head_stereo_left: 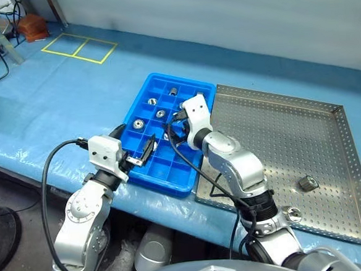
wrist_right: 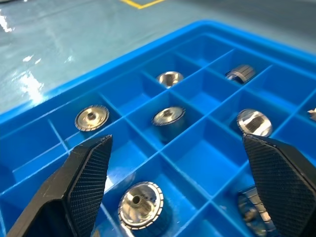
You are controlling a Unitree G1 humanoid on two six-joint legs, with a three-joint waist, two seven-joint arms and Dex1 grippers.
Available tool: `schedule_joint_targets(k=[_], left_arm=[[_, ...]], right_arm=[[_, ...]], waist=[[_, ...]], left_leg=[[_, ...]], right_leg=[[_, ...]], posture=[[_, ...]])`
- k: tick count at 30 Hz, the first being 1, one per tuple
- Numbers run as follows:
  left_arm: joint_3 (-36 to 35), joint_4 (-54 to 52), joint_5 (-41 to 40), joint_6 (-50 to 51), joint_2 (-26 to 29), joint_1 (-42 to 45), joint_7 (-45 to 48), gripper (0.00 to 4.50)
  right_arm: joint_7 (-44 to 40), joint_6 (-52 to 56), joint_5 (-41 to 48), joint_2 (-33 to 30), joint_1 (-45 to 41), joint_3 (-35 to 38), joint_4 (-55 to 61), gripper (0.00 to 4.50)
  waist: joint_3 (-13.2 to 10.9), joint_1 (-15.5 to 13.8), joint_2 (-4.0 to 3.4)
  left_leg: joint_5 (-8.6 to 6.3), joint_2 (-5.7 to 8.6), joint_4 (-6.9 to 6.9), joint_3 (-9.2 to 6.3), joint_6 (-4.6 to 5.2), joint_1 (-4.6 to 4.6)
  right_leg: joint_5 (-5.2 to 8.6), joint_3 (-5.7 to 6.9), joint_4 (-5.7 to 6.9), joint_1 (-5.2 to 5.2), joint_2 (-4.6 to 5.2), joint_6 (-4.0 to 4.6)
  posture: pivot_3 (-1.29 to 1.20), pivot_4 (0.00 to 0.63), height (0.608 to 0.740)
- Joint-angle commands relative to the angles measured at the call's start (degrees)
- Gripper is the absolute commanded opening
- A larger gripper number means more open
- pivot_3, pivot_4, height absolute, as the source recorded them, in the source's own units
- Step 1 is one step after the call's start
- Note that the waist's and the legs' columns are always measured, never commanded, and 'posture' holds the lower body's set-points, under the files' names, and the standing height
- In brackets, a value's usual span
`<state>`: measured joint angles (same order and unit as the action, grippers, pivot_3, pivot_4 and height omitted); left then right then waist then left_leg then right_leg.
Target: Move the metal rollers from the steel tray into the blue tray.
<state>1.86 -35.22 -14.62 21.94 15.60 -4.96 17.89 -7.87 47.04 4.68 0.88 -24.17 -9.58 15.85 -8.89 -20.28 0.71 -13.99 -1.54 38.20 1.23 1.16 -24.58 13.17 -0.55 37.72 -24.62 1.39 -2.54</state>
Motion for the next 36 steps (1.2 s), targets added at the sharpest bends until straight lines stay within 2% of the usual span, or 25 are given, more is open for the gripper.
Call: schedule_joint_targets(k=[1,7,15,18,23,36], left_arm=[[2.36,1.45,-0.68,-0.83,-0.52,2.05,1.81,4.5],[6.24,5.42,-1.1,-0.86,-1.0,6.13,5.29,4.5],[10.22,9.09,-2.11,-0.83,-1.11,9.58,10.08,4.5],[11.53,9.91,-1.84,-1.23,-0.16,10.4,12.09,4.5],[12.63,10.26,-2.25,-1.02,0.49,10.7,14.07,4.5],[13.46,9.36,-2.1,-0.72,0.26,9.42,14.98,4.5]], right_arm=[[4.1,0.5,-1.92,-0.86,1.26,3.83,5.64,4.45],[10.86,3.44,-4.05,-0.4,5.39,9.94,11.76,4.45],[14.15,9.34,-5.25,-0.14,11.96,13.13,20.74,4.45],[14.67,11.57,-5.13,0.1,13.71,14.66,22.95,4.45],[16.01,13.74,-5.06,2.16,16.44,18.1,22.89,4.45],[16.09,14.39,-3.62,4.39,19.5,21.68,19.64,4.45]], waist=[[0.01,0.58,0.01],[0.03,4.89,-0.01],[0.05,14.93,-0.04],[0.05,17.81,-0.05],[0.05,19.45,-0.05],[0.06,19.46,-0.05]], left_leg=[[0.0,0.01,0.0,0.0,0.0,0.0],[0.01,0.02,0.0,-0.04,0.0,-0.02],[0.02,0.04,0.0,-0.13,0.02,0.04],[0.03,-0.01,-0.02,-0.13,0.02,0.18],[0.05,-0.05,-0.04,-0.14,0.01,0.4],[0.05,-0.05,-0.07,-0.02,0.03,0.71]], right_leg=[[0.0,0.0,0.0,0.0,0.0,0.0],[-0.13,-0.01,0.01,0.01,0.0,0.23],[-0.15,-0.08,0.06,0.08,0.03,0.28],[-0.15,-0.18,0.15,0.1,0.0,0.29],[-0.13,-0.27,0.24,0.21,-0.04,0.3],[-0.08,-0.45,0.22,0.46,0.0,0.18]], posture=[[0.31,0.15,0.74],[0.21,0.15,0.74],[0.12,0.15,0.74],[0.08,0.15,0.74],[0.07,0.15,0.74],[0.1,0.15,0.74]])
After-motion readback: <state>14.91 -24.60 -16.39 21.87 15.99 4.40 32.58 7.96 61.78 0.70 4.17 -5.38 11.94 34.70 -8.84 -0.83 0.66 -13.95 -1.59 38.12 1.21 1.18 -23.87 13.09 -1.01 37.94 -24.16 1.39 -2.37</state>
